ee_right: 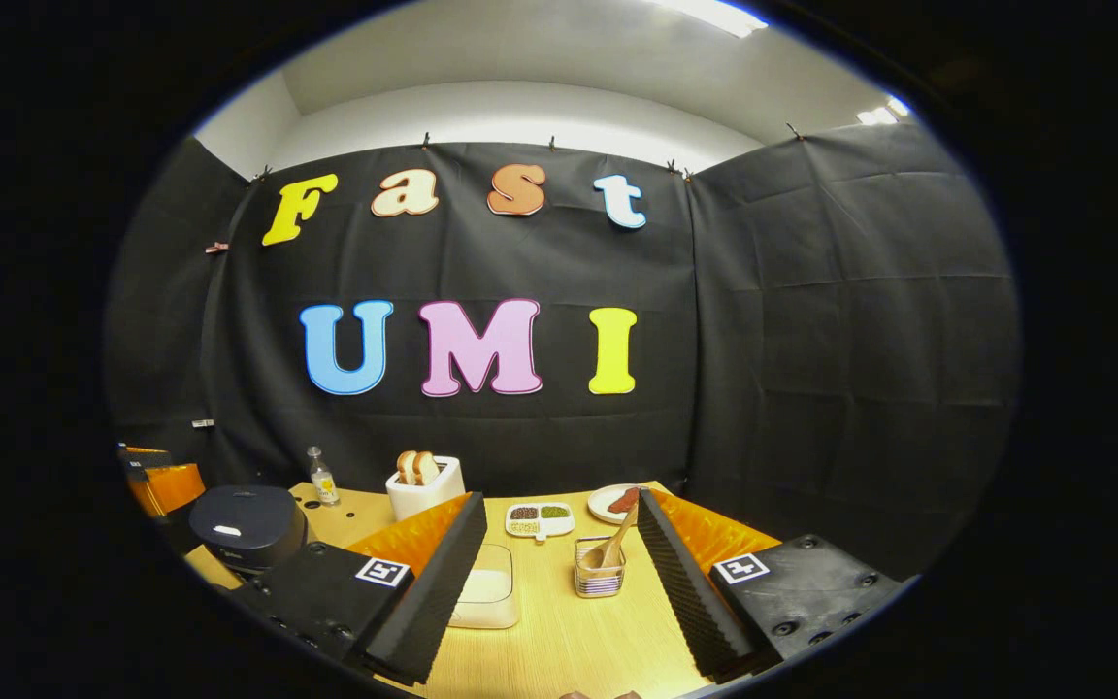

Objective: Close the left gripper, press the button to open the rice cooker; take a wooden spoon from the chopstick holder with the right hand, scoop a spoonful of rice and pour it into the rice cooker, then put the wooden spoon back into the chopstick holder.

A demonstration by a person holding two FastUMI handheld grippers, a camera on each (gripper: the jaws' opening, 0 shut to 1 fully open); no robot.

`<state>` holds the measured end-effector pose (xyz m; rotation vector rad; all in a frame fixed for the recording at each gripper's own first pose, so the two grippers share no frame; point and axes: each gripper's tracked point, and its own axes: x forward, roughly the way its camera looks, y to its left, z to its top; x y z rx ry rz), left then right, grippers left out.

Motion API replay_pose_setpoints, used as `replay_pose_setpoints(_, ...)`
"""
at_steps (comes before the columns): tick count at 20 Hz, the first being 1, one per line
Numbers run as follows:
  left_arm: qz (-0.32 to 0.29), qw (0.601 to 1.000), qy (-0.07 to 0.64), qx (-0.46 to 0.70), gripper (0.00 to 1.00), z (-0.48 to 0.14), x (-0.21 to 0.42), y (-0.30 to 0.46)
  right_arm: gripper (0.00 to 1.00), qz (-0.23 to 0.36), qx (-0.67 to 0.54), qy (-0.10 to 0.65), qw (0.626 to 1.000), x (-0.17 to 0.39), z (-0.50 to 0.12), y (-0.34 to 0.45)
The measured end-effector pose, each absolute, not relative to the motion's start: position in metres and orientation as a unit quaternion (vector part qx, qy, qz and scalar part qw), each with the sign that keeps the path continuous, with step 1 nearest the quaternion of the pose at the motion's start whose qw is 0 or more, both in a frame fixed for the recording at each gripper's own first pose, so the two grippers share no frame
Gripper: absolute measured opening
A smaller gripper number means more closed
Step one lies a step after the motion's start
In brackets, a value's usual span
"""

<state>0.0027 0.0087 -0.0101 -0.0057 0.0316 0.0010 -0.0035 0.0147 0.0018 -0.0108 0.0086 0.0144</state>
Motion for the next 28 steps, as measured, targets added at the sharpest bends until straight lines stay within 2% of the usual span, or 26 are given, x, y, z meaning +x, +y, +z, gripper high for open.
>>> replay_pose_setpoints(12,0.020,1.000,0.021,-0.007,0.95,-0.010,0.012,0.034,0.98,0.012,-0.002,0.013,1.000,-0.007,0.000,0.028)
replay_pose_setpoints(21,0.044,0.996,0.065,-0.044,0.94,-0.022,0.030,0.069,0.98,0.004,-0.001,0.028,1.000,-0.011,-0.012,0.026)
replay_pose_setpoints(23,0.039,0.995,0.082,-0.044,0.85,-0.030,0.036,0.077,0.98,0.001,-0.003,0.032,0.999,-0.012,-0.015,0.023)
replay_pose_setpoints(26,0.016,0.993,0.106,-0.038,0.59,-0.039,0.045,0.087,0.98,-0.004,-0.004,0.035,0.999,-0.016,-0.019,0.017)
replay_pose_setpoints(28,0.003,0.992,0.118,-0.042,0.48,-0.046,0.052,0.093,0.98,-0.009,-0.004,0.039,0.999,-0.019,-0.022,0.013)
